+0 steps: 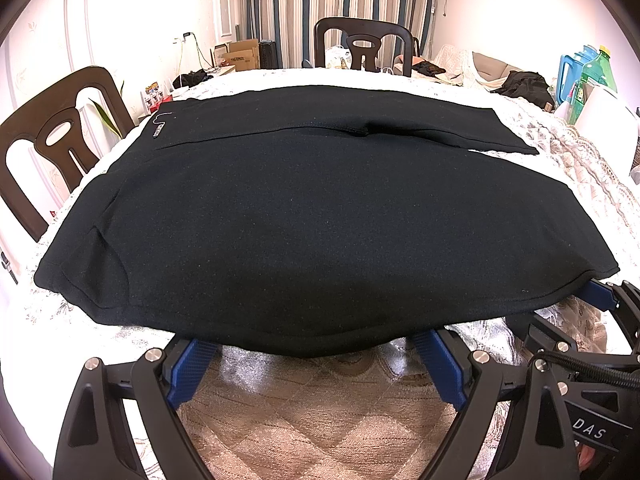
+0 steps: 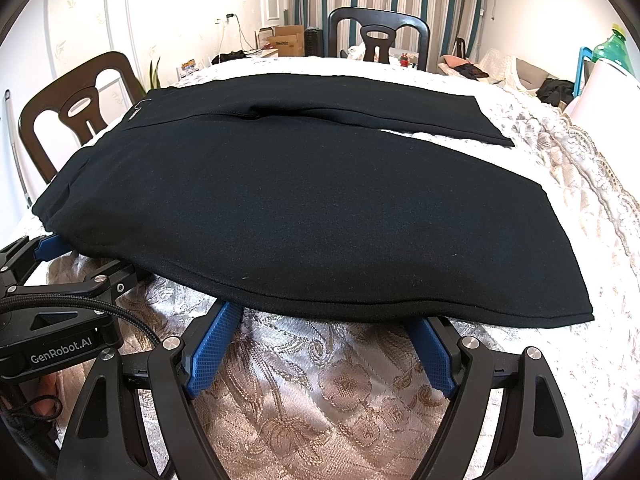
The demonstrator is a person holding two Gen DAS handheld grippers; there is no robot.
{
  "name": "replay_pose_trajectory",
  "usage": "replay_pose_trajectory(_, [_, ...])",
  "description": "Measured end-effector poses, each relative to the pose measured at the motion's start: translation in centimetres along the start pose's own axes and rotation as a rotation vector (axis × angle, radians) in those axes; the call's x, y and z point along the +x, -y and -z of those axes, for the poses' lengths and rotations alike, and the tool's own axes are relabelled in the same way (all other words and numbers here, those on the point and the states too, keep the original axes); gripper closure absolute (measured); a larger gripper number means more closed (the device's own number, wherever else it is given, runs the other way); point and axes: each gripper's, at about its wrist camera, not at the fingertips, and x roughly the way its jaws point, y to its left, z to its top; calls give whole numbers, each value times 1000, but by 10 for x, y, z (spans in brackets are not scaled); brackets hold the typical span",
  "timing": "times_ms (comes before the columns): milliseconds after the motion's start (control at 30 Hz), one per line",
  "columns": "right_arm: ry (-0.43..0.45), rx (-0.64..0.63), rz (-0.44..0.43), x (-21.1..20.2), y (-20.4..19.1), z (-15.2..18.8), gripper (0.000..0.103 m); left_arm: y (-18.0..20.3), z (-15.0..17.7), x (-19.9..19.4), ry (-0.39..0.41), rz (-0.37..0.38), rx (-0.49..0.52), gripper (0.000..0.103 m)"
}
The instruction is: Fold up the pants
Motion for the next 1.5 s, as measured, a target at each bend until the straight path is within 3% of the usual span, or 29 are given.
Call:
replay_pose_trajectory(233, [-19,-4,-24,-2,3,-2,21,-5,-3,-2,-20,38,31,10])
replay_pose_trajectory(333, [-34,1,-87,-10,8,-3,21,-11,-5,-7,-58,91,60,10])
replay_pose_trajectory(467, [12,25,-157,-31,14,-11,21,-26,-6,-20,-92,147,64,10])
replay_pose_trajectory(600, [96,-21,-149,-55,15,-32,21,-44,-19,-46,-25,120,95,10])
replay_pose_trajectory(733, [186,-70,-138,-76,13,-63,21,-60,-50,-67,73,81,150,10])
replay_pose_trajectory(833, [225,-74,-159,-79,15,-86,21,-76,-78,-68,102,98,144,10])
replay_pose_trajectory(967, [247,-52,-166,-66,24,-117,21,-87,-105,-54,133,52,156,10])
replay_pose_trajectory(1233, [300,-160,-170,-34,38,-180,21,-110,-161,-10,129,79,169,10])
replay_pose_trajectory(1300, [299,-194,-136,-14,42,-193,21,-116,-176,7,104,75,150,10])
replay_pose_trajectory(1433, [232,-227,-103,35,54,-217,21,-121,-198,41,65,114,155,10])
replay_pose_trajectory(1500, [204,-206,-137,55,64,-227,21,-122,-209,59,41,129,164,11])
